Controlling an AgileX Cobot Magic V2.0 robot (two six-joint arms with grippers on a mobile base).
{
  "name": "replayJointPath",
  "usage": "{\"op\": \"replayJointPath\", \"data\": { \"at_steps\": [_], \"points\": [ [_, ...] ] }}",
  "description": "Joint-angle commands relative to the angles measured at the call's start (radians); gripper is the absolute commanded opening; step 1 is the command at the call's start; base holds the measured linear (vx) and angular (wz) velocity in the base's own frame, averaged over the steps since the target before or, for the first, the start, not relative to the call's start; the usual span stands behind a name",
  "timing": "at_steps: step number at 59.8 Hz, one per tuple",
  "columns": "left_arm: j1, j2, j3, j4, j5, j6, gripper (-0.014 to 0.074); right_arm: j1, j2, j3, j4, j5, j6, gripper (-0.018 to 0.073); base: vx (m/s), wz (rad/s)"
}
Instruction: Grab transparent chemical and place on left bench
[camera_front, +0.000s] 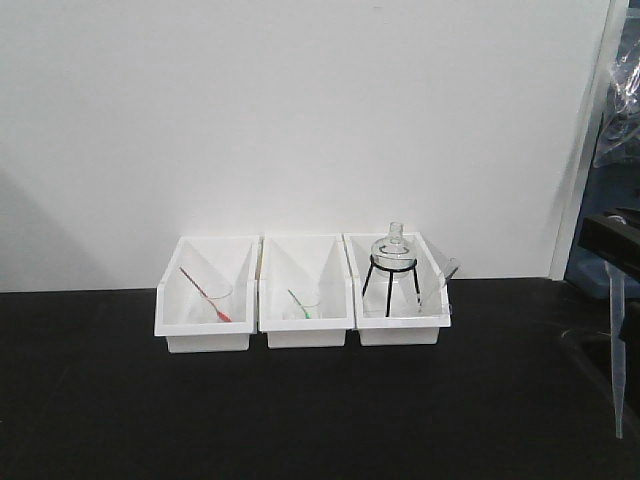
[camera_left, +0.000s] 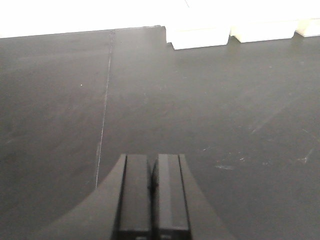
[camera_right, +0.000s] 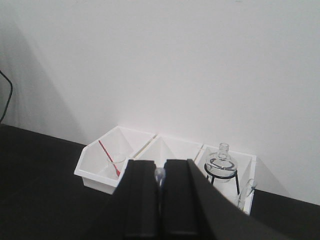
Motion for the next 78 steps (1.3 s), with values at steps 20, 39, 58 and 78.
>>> {"op": "replayJointPath", "data": {
  "at_steps": [20,39,58,78],
  "points": [
    [-0.002,-0.019,0.016,-0.001,-0.078,-0.008,-0.0003,-0.004,-0.009,-0.025,-0.009,0.030,-0.001,-0.0003,0.00,0.00],
    [-0.002,-0.019,0.016,-0.001,-0.078,-0.008,-0.0003,-0.004,0.002,-0.025,-0.001,0.036,0.001,-0.0003,0.00,0.00],
    [-0.002,-0.019,0.016,-0.001,-0.078,-0.008,-0.0003,-0.004,0.094,-0.025,0.043,-0.007,0.003,-0.0003,0.00,0.00],
    [-0.002,-0.019,0.016,-0.001,-0.078,-0.008,-0.0003,-0.004,0.346,-0.025,0.478,-0.619,-0.466,-0.0003,0.00,0.00]
  ]
}}
